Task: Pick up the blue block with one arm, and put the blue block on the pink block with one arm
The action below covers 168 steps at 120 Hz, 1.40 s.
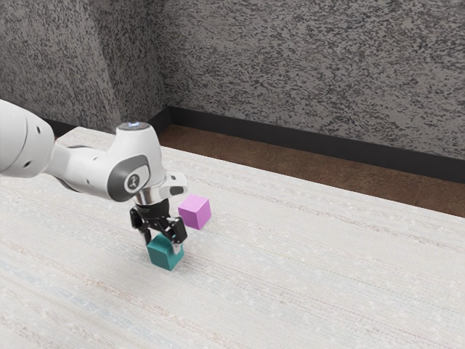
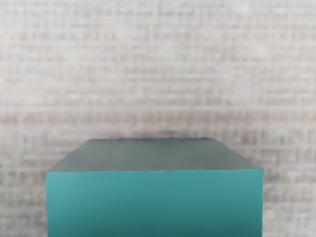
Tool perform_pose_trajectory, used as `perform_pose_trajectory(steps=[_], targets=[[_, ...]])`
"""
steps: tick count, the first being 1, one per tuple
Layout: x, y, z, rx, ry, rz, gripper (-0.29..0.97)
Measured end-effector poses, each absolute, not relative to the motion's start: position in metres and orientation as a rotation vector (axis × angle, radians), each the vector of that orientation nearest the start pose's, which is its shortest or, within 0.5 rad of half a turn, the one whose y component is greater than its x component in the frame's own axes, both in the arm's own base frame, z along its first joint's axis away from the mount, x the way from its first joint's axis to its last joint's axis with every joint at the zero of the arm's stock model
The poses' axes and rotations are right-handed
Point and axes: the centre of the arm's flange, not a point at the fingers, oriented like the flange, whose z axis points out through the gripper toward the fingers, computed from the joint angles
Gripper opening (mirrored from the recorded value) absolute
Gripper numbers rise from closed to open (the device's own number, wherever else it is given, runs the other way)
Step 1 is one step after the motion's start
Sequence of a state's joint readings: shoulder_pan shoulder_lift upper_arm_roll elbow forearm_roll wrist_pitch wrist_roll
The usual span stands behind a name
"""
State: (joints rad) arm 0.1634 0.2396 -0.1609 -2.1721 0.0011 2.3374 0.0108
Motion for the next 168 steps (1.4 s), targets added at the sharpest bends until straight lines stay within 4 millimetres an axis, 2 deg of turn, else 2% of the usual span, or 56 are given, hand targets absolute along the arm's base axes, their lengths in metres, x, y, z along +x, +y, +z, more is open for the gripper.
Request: perform_pose_trajectory(steps=[28,57,83,168], targets=[[0.559,-0.008,0.271,-3.169,0.077,0.029,0.68],[0.560,-0.008,0.268,-3.169,0.099,-0.001,0.67],[0.557,-0.003,0.268,-3.174,0.046,-0.003,0.67],[0.547,-0.002,0.266,-3.175,-0.020,0.015,0.44]])
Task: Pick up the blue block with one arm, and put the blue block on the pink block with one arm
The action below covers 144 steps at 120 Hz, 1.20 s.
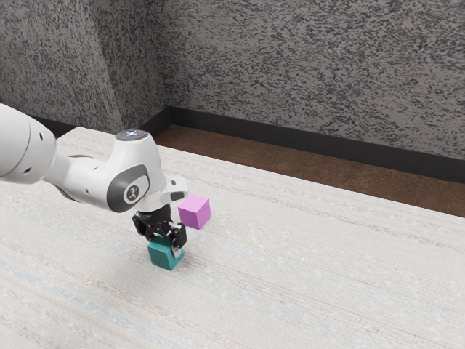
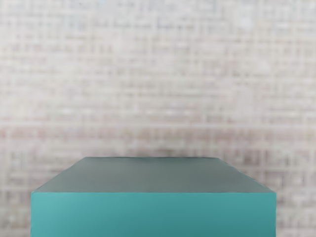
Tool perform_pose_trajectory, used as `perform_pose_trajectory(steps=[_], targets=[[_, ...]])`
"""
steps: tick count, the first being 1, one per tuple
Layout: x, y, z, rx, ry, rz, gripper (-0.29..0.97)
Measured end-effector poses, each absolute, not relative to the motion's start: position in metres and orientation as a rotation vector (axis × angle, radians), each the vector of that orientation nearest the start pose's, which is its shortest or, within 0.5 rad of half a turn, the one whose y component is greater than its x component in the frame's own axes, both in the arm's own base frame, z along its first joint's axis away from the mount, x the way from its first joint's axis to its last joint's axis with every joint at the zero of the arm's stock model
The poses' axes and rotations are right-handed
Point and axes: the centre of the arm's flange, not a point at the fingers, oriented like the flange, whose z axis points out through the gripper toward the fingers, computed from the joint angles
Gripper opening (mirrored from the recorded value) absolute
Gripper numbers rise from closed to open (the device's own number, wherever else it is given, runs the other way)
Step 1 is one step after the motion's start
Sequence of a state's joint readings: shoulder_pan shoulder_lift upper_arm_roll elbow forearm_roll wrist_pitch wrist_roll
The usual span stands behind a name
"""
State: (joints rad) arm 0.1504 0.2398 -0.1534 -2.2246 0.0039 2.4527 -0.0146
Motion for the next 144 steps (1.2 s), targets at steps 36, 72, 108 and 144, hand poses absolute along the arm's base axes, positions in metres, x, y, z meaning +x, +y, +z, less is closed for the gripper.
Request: perform_pose_trajectory(steps=[36,72,108,144], targets=[[0.548,-0.001,0.274,-3.169,-0.030,-0.003,0.37],[0.587,0.034,0.337,-3.144,-0.107,-0.103,0.34],[0.643,0.056,0.344,-3.159,-0.109,-0.052,0.34],[0.658,0.044,0.352,-3.170,-0.031,-0.015,0.34]])
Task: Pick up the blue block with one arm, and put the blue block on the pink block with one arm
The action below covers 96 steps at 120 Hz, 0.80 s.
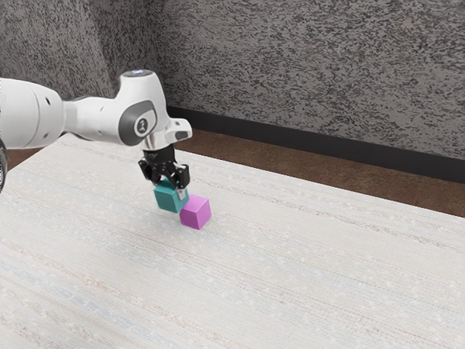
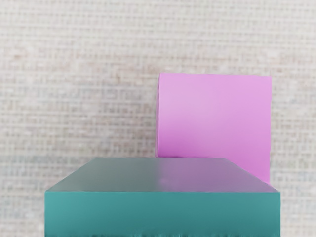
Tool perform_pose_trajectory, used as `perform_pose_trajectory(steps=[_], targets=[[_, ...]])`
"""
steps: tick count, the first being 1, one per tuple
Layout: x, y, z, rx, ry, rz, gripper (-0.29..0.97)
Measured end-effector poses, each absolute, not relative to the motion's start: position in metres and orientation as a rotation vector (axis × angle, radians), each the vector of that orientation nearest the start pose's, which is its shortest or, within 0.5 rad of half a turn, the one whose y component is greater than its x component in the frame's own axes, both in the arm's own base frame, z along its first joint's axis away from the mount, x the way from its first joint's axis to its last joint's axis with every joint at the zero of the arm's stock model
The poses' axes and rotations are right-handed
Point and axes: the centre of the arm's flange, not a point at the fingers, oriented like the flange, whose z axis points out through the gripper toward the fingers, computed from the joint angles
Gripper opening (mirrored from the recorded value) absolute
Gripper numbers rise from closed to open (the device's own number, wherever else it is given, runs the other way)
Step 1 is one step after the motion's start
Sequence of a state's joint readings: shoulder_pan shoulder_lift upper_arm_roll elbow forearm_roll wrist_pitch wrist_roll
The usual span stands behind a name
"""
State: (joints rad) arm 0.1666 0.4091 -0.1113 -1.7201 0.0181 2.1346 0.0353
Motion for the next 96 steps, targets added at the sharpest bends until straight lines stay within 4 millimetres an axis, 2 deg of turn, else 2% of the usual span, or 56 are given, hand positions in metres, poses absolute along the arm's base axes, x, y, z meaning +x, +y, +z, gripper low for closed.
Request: perform_pose_trajectory(steps=[17,33,96], targets=[[0.669,0.033,0.348,-3.179,0.017,-0.002,0.34],[0.677,0.033,0.343,-3.182,0.032,0.010,0.34],[0.691,0.029,0.345,-3.198,0.059,0.010,0.35]])
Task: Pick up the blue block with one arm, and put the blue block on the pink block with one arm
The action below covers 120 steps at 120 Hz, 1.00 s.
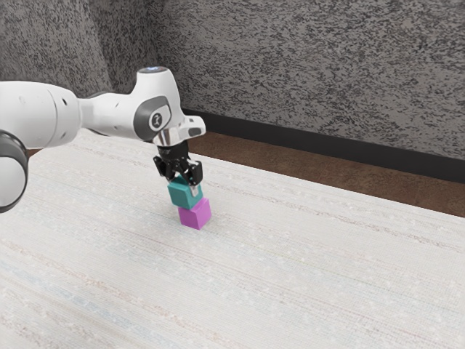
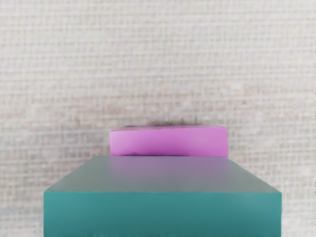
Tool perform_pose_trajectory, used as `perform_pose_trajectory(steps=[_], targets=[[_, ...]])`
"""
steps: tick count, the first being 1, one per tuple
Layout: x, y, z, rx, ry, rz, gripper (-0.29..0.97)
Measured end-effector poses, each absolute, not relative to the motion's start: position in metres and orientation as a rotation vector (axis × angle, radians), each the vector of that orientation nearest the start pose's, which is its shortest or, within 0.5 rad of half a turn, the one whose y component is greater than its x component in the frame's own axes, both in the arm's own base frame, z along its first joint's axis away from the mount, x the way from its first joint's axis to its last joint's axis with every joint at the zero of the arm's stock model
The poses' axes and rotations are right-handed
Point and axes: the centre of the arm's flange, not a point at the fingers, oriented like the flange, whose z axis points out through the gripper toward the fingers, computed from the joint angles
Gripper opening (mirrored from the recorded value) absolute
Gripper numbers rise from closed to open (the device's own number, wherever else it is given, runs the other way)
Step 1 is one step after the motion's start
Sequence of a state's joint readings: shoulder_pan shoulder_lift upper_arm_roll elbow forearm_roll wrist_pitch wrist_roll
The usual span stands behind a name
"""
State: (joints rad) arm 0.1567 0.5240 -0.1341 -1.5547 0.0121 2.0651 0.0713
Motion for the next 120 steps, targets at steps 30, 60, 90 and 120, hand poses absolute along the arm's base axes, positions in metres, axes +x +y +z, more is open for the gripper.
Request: perform_pose_trajectory(steps=[30,60,90,120], targets=[[0.6951,0.0290,0.3457,-3.202,0.036,0.005,0.35],[0.6958,0.0260,0.3409,-3.199,-0.009,0.016,0.35],[0.6973,0.0266,0.3435,-3.197,-0.049,0.008,0.35],[0.6973,0.0266,0.3426,-3.195,-0.073,0.012,0.35]])
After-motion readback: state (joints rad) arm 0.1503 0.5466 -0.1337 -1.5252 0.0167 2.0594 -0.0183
